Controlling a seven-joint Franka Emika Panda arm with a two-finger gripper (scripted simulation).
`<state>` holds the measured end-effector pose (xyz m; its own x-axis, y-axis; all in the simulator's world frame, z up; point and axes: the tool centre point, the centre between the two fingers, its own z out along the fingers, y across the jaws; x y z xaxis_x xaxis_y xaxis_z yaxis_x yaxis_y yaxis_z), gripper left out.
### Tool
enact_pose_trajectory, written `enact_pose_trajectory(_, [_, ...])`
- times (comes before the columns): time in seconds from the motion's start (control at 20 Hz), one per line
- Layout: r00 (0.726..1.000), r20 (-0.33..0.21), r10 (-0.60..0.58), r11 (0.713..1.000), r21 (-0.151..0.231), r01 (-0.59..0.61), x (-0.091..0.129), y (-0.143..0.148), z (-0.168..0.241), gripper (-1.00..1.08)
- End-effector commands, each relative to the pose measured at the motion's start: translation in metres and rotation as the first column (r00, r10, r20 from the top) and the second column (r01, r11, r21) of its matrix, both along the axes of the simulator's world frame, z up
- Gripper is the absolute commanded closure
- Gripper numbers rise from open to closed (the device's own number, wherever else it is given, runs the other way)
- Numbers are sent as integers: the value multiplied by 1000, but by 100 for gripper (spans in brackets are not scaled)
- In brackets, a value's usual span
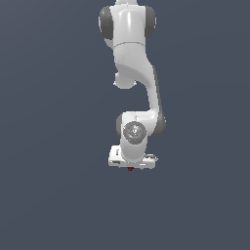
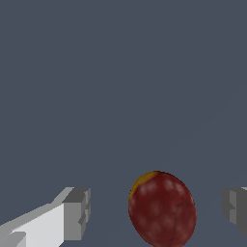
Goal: Pick up the object and move it to a goal position.
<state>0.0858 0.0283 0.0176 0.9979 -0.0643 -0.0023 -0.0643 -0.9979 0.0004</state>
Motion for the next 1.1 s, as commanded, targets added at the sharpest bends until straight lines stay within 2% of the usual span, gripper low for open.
enact_pose_trajectory(0.0, [1000,2,0,1000,0,0,2,0,-1,-92])
enact_pose_trajectory(0.05, [1000,2,0,1000,0,0,2,0,-1,-92])
enact_pose_trajectory(0.1, [1000,2,0,1000,0,0,2,0,-1,108])
enact_pose_trajectory(0.7, [1000,2,0,1000,0,0,1,0,-1,108])
enact_pose_trajectory(1.05, [1000,2,0,1000,0,0,-8,-5,0,108])
